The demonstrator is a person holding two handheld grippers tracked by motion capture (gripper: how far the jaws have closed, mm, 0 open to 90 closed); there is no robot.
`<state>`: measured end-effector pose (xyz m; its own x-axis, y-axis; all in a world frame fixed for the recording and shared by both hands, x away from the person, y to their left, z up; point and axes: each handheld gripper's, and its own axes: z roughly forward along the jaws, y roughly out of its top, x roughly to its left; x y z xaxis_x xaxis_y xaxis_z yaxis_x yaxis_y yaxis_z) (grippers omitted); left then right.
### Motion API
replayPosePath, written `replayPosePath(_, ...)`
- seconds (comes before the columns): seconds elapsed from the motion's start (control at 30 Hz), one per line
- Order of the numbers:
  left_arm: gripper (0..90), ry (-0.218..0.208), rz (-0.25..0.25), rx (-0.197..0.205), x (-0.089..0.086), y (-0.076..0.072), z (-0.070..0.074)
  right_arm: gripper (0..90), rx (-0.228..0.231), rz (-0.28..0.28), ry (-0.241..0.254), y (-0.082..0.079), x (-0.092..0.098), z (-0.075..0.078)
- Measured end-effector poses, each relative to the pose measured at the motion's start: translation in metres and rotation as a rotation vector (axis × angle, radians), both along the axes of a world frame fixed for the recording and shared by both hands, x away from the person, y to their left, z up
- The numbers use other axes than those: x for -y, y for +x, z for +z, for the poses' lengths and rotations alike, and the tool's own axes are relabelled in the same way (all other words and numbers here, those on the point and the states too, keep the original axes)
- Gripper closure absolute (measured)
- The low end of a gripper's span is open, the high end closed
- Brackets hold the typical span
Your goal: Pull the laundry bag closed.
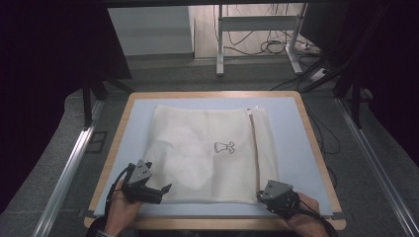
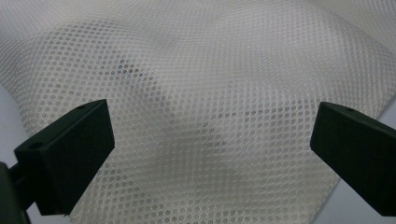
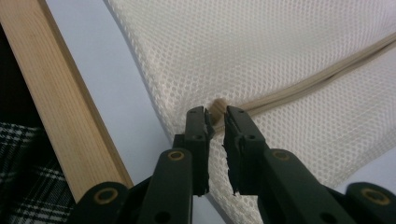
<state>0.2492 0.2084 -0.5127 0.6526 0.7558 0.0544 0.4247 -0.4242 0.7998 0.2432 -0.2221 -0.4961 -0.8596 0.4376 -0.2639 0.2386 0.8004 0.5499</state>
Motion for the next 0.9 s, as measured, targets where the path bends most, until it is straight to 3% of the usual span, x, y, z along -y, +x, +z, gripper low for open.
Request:
replayPosePath(0.2, 0.0, 0.004, 0.001, -0.002, 0.000, 0.000, 0.000, 80.2, -0.018, -0.005, 0.018, 0.003, 0.000, -0.001)
replayPosePath(0.33, 0.0, 0.011, 0.000, -0.001, 0.001, 0.001, -0.001, 73.5, -0.041, -0.033, 0.055, 0.008, 0.004, -0.001)
replayPosePath(0.37, 0.0, 0.014, -0.001, -0.004, 0.001, 0.001, -0.001, 69.9, -0.058, -0.050, 0.100, 0.013, 0.007, 0.000)
replayPosePath(0.4, 0.0, 0.014, -0.001, -0.004, 0.001, 0.001, -0.001, 69.9, -0.058, -0.050, 0.100, 0.013, 0.007, 0.000)
replayPosePath(0.43, 0.0, 0.020, 0.001, -0.006, 0.002, 0.001, -0.001, 66.1, -0.090, -0.053, 0.147, 0.018, 0.009, 0.000)
replayPosePath(0.47, 0.0, 0.021, 0.001, -0.006, 0.002, 0.001, -0.001, 65.0, -0.111, -0.057, 0.162, 0.020, 0.009, -0.001)
replayPosePath(0.53, 0.0, 0.020, 0.001, -0.007, 0.002, 0.001, -0.001, 64.2, -0.120, -0.052, 0.168, 0.023, 0.009, -0.002)
replayPosePath(0.57, 0.0, 0.021, 0.002, -0.005, 0.002, 0.001, -0.001, 62.0, -0.153, -0.046, 0.175, 0.027, 0.007, -0.005)
replayPosePath(0.67, 0.0, 0.020, 0.002, -0.006, 0.002, 0.002, -0.001, 61.4, -0.182, -0.044, 0.167, 0.034, 0.005, -0.009)
replayPosePath(0.9, 0.0, 0.021, 0.001, -0.005, 0.002, 0.002, -0.001, 70.9, -0.220, -0.030, 0.169, 0.035, 0.007, -0.007)
